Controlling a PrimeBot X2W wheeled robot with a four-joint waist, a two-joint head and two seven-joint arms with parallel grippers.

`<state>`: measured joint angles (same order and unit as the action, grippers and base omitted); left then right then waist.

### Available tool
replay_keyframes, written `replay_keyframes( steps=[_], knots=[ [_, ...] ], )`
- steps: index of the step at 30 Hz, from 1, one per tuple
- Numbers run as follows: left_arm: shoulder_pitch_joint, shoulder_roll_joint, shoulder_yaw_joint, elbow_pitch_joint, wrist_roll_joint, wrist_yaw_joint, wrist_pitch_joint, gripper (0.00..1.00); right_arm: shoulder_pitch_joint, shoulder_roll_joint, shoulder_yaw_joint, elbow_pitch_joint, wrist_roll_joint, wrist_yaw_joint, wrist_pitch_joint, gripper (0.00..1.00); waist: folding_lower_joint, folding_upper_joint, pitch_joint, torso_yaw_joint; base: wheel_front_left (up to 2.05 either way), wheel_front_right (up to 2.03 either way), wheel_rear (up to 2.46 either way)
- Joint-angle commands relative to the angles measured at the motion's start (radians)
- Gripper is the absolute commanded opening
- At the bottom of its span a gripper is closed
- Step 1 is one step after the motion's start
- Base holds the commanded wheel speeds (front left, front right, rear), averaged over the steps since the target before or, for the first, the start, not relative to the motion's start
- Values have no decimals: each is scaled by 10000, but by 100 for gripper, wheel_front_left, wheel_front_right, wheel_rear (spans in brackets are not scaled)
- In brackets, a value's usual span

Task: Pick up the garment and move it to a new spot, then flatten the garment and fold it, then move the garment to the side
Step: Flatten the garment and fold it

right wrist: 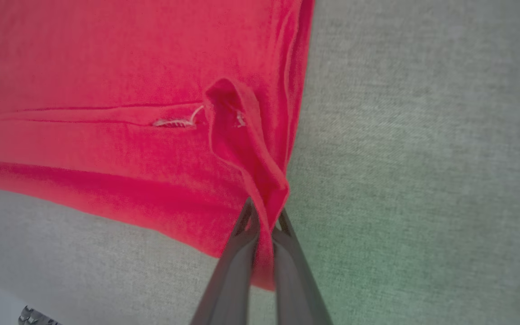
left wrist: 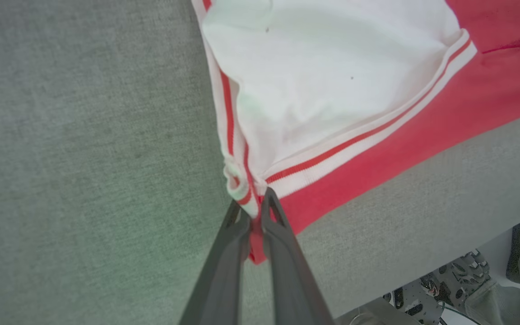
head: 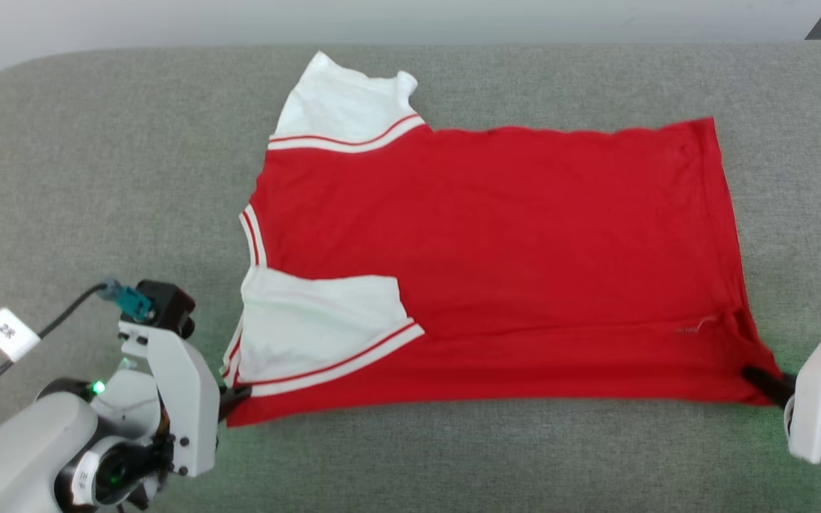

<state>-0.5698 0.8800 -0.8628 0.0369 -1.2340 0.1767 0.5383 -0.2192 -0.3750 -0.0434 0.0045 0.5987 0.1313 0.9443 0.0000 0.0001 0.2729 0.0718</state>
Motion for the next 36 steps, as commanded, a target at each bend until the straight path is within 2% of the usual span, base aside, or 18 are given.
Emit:
replay_keyframes(
  steps=[1,14,15,16,17,18,19,20,30,33,36],
  knots=[
    [127,62,-5,-3,-51,69,63,0,145,4,-71,-60,24,-10,42,0,0,-1,-4,-4,0,0,0],
    [426,24,-70,-14,-179,280,85,0,995,391,-133,-640,-90,-9,376,0,0,-1,52,-61,0,0,0],
    [416,12,-60,10,-169,278,61,24,971,397,-107,-655,-103,-9,338,0,0,-1,54,-67,0,0,0],
    [400,3,-50,27,-148,302,29,35,954,396,-88,-657,-110,-9,326,4,0,-1,54,-74,0,0,0],
    [379,-6,-44,35,-135,327,27,49,933,362,-36,-684,-120,-9,282,23,0,-1,49,-75,0,0,0],
    [345,1,-28,37,-107,351,3,70,897,318,8,-733,-113,-9,214,48,0,-1,44,-77,0,0,0],
    [308,12,-5,30,-95,353,8,100,874,286,30,-740,-92,-9,165,97,0,-1,39,-84,0,0,0],
    [277,31,-1,-15,-78,324,0,100,864,262,43,-735,-59,-9,137,100,0,-1,33,-89,0,0,0],
    [-472,595,508,-594,42,591,151,100,712,394,-389,-1243,-75,-9,-341,100,0,-1,162,-217,0,0,0],
    [-1058,674,731,-738,249,499,139,100,616,430,-392,-1671,-112,-9,-735,100,0,-1,287,-331,0,0,0],
    [-1787,627,905,-571,646,150,-63,100,406,536,-431,-2101,-204,-9,-1457,100,0,-1,444,-530,0,0,0]
  ],
)
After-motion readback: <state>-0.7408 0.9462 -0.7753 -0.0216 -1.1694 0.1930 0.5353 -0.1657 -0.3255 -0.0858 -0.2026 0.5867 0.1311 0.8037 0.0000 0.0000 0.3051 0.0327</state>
